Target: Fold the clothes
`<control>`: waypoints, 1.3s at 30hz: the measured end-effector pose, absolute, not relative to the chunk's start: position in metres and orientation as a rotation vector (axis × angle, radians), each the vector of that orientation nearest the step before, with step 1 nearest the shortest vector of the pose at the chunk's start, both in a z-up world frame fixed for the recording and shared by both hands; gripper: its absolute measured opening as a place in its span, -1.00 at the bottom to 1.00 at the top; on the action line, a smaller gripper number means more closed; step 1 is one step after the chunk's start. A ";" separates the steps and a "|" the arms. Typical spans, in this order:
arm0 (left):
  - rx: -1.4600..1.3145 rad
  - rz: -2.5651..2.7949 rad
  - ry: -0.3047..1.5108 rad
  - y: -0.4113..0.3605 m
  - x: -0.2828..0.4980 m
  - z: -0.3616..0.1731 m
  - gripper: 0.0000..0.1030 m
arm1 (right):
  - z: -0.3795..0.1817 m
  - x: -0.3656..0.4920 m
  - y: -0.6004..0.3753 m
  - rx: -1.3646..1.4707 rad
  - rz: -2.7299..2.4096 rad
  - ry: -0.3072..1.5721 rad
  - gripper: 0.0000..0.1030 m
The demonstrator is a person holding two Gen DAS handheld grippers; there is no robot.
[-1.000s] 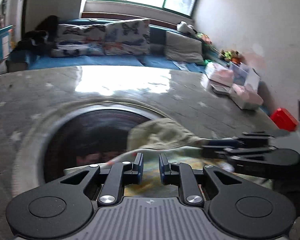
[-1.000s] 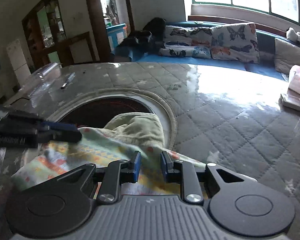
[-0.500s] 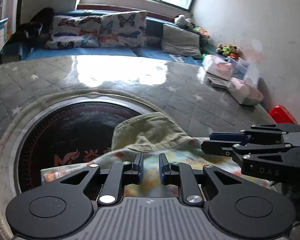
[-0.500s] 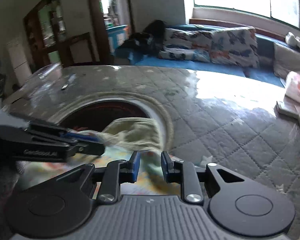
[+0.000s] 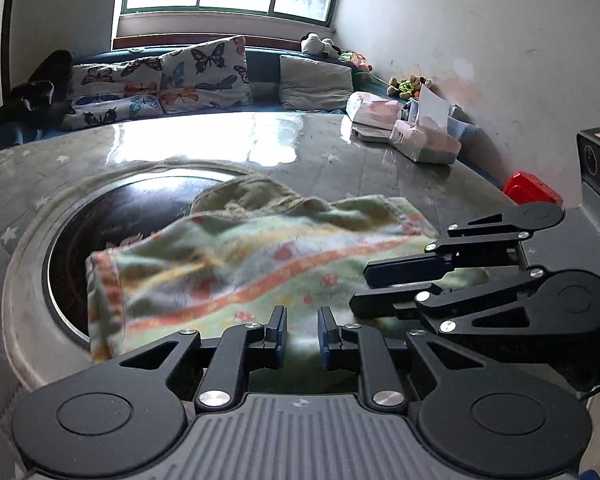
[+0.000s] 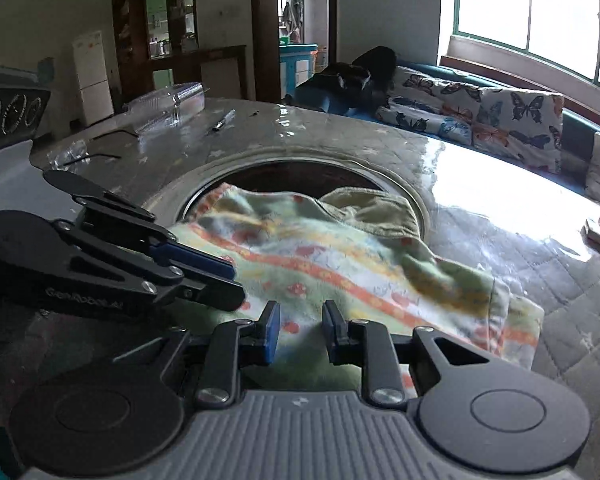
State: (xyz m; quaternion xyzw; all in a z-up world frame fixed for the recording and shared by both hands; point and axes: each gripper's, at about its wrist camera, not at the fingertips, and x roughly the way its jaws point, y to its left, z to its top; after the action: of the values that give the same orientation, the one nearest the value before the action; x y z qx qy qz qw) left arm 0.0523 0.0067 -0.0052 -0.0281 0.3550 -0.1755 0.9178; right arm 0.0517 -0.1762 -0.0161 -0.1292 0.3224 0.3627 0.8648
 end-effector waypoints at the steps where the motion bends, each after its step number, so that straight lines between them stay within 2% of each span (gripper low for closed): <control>1: -0.058 -0.359 0.727 0.007 0.051 -0.006 -0.65 | -0.020 0.050 -0.176 -0.272 0.756 0.675 -0.57; 19: -0.141 -0.278 0.702 0.040 0.033 -0.012 -0.65 | -0.023 0.039 -0.227 -0.184 0.656 0.685 -0.59; 22: -0.165 -0.254 0.709 0.050 0.030 -0.014 -0.64 | -0.027 0.041 -0.244 -0.150 0.621 0.705 -0.54; 24: -0.189 -0.242 0.716 0.058 0.029 -0.016 -0.61 | -0.027 0.041 -0.254 -0.131 0.610 0.710 -0.75; 25: -0.203 -0.238 0.719 0.062 0.029 -0.016 -0.61 | -0.026 0.040 -0.256 -0.138 0.598 0.708 -0.79; 34: -0.211 -0.225 0.702 0.067 0.034 -0.001 -0.64 | -0.004 0.052 -0.257 -0.127 0.587 0.653 -0.71; 39: -0.218 -0.200 0.703 0.070 0.054 -0.001 -0.64 | -0.018 0.075 -0.246 -0.122 0.581 0.703 -0.68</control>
State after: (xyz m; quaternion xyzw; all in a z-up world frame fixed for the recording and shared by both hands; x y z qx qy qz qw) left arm 0.0541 0.0701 -0.0010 -0.1063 0.3429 -0.0976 0.9282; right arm 0.0745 -0.2464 -0.0184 -0.0588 0.3390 0.2806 0.8960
